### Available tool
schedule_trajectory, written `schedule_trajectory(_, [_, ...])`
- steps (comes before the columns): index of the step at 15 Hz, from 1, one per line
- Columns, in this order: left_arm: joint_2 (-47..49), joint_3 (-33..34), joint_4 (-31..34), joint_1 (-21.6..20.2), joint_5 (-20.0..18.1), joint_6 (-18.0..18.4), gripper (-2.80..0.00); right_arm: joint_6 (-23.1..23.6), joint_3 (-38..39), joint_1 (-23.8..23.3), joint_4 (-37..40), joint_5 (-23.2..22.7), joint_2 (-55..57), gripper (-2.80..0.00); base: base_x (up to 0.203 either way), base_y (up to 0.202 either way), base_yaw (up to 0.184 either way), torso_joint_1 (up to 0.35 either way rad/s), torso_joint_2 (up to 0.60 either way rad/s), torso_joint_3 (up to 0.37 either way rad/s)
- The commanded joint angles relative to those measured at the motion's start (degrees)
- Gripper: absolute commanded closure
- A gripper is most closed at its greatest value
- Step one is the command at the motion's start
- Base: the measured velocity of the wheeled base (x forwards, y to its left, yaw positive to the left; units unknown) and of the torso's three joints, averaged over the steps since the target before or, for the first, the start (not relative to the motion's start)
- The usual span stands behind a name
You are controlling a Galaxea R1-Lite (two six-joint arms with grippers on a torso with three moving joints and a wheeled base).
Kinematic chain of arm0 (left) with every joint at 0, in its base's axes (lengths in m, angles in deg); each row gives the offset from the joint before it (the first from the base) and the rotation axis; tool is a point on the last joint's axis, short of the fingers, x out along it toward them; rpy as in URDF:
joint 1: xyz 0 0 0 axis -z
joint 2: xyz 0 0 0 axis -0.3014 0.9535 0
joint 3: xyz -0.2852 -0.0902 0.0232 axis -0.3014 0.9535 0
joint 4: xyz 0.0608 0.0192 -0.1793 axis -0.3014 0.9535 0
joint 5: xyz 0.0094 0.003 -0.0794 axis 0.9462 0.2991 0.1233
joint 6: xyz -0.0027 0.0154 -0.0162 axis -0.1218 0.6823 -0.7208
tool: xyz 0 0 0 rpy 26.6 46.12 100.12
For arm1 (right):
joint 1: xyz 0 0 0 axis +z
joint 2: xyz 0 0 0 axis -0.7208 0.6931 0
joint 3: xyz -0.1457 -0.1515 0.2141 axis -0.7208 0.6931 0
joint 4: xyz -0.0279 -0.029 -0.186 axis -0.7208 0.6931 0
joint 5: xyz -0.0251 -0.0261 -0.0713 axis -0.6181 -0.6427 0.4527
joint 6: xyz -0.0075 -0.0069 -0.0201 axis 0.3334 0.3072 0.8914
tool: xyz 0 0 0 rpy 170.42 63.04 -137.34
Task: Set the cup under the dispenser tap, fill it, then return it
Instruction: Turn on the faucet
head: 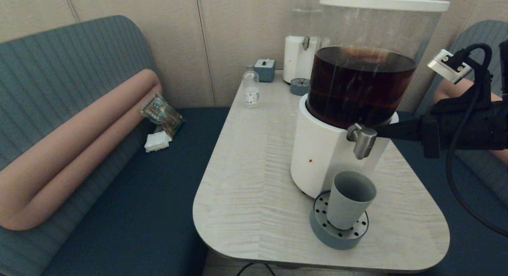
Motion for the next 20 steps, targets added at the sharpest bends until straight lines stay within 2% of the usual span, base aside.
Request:
schedule_trajectory(1, [0.1,0.0,0.0,0.0,0.0,0.0,0.0,0.1,0.0,-0.3,-0.2,0.0,-0.6,0.0,0.0,0.0,0.0,0.0,0.0,0.0])
schedule_trajectory(6, [0.1,-0.1,0.0,0.0,0.0,-0.1,0.0,0.0,0.0,-1.6,-0.4,-0.1,-1.5,0.0,0.0,0.0,0.0,0.0,0.0,0.0])
schedule_trajectory(20, [0.1,0.0,0.0,0.0,0.0,-0.1,0.0,0.8,-1.8,-1.1,-0.9,0.0,1.6,0.0,0.0,0.0,0.0,0.0,0.0,0.0])
